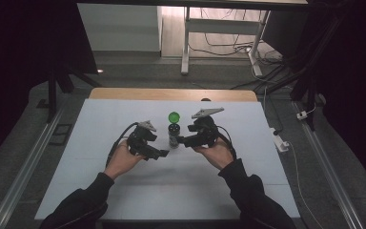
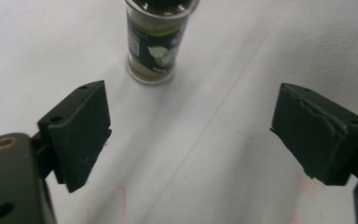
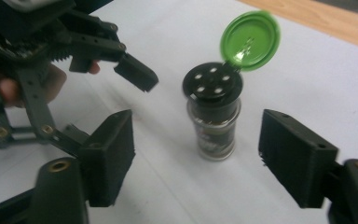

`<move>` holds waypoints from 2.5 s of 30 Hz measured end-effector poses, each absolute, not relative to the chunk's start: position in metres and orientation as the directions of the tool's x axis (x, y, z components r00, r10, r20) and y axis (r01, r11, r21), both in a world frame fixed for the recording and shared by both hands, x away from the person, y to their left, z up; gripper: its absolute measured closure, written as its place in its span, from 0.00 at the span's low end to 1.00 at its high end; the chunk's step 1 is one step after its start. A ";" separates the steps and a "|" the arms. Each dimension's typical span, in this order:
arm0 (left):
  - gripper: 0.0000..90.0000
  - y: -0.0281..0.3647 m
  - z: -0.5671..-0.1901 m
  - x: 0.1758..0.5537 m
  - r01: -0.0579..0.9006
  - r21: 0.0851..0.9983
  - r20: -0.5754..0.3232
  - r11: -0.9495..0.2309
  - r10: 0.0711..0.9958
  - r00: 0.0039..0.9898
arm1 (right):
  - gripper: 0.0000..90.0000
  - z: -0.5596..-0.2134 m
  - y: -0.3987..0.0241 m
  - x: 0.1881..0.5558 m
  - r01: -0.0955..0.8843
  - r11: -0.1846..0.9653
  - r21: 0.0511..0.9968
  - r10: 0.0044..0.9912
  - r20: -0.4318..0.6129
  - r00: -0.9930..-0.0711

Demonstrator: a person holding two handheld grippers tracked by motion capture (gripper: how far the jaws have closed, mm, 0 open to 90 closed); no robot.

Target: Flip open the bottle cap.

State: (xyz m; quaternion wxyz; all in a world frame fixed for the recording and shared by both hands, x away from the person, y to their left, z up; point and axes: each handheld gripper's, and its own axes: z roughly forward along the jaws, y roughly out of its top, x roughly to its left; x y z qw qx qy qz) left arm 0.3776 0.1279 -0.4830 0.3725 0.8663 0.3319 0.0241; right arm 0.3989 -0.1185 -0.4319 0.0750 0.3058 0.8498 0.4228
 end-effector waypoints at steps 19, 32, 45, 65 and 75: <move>0.03 0.170 -0.465 0.321 0.550 0.697 -0.194 -0.459 0.619 0.761 | 0.04 -0.435 -0.143 0.358 0.448 0.490 0.748 0.552 0.132 -0.823; 0.01 0.211 -0.461 0.282 0.581 0.713 -0.217 -0.392 0.664 0.715 | 0.00 -0.437 -0.191 0.331 0.452 0.453 0.768 0.600 0.113 -0.792; 0.00 0.250 -0.461 0.240 0.608 0.737 -0.243 -0.295 0.724 0.645 | 0.00 -0.438 -0.243 0.304 0.482 0.394 0.783 0.673 0.111 -0.731; 0.00 0.291 -0.479 0.199 0.657 0.721 -0.247 -0.221 0.804 0.541 | 0.00 -0.454 -0.302 0.262 0.568 0.337 0.751 0.789 0.103 -0.605; 0.00 0.292 -0.481 0.195 0.685 0.691 -0.229 -0.231 0.829 0.510 | 0.00 -0.458 -0.315 0.255 0.613 0.311 0.726 0.816 0.127 -0.564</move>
